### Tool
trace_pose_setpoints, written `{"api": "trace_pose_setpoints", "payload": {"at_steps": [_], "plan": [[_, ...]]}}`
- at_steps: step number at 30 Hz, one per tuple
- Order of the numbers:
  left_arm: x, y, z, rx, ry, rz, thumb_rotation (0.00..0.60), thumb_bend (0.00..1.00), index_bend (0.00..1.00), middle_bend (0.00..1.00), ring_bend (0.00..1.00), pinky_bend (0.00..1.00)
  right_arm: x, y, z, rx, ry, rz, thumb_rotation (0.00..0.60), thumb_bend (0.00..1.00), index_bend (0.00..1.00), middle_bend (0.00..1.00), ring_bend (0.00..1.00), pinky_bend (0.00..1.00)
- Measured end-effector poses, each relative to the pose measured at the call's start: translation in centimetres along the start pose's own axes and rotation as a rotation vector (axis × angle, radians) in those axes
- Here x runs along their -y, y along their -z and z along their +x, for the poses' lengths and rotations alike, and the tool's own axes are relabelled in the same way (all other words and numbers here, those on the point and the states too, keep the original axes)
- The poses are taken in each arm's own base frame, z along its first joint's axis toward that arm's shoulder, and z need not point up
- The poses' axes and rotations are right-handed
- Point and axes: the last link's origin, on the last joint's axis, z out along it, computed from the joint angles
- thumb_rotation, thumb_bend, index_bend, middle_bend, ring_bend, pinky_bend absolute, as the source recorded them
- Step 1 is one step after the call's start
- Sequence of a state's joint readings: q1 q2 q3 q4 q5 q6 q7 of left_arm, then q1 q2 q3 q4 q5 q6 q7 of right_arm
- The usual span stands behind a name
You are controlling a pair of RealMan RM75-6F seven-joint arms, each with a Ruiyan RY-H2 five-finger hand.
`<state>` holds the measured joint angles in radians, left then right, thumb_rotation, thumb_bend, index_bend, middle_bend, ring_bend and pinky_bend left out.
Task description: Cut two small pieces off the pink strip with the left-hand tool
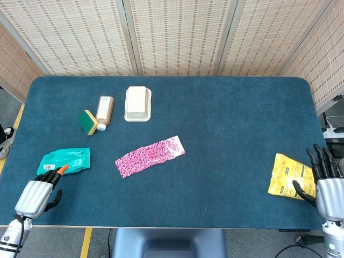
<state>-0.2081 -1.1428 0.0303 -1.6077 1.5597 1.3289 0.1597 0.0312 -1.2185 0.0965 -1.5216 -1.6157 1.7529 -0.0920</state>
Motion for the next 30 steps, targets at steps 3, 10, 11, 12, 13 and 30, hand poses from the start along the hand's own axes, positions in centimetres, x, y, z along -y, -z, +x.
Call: {"api": "trace_pose_setpoints", "payload": {"at_steps": [3, 10, 11, 12, 13, 30], "plan": [[-0.5, -0.5, -0.3, 0.01, -0.004, -0.014, 0.6, 0.56, 0.0, 0.32, 0.38, 0.42, -0.1, -0.1, 0.0, -0.009, -0.005, -0.006, 0.6, 0.61, 0.0, 0.0, 0.0, 0.21], [-3.3, -2.2, -1.1, 0.069, -0.013, -0.094, 0.6, 0.77, 0.0, 0.66, 0.66, 0.55, 0.2, 0.0, 0.1, -0.03, -0.051, 0.02, 0.6, 0.62, 0.0, 0.0, 0.0, 0.21], [-3.7, -2.5, -1.2, 0.08, -0.018, -0.107, 0.6, 0.78, 0.0, 0.67, 0.67, 0.56, 0.2, 0.0, 0.1, -0.033, -0.052, 0.023, 0.6, 0.62, 0.0, 0.0, 0.0, 0.21], [-4.2, -3.0, -1.4, 0.096, -0.026, -0.124, 0.6, 0.79, 0.0, 0.68, 0.68, 0.57, 0.1, 0.0, -0.1, -0.033, -0.053, 0.024, 0.6, 0.62, 0.0, 0.0, 0.0, 0.21], [-4.6, -3.3, -1.6, 0.111, -0.031, -0.134, 0.6, 0.8, 0.0, 0.68, 0.69, 0.58, 0.1, -0.1, -0.1, -0.029, -0.055, 0.024, 0.6, 0.62, 0.0, 0.0, 0.0, 0.21], [-11.2, -10.0, -4.0, 0.304, -0.114, -0.172, 0.6, 0.82, 0.0, 0.68, 0.73, 0.6, 0.1, -0.4, -0.3, 0.008, -0.082, 0.029, 0.6, 0.62, 0.0, 0.0, 0.0, 0.21]]}}
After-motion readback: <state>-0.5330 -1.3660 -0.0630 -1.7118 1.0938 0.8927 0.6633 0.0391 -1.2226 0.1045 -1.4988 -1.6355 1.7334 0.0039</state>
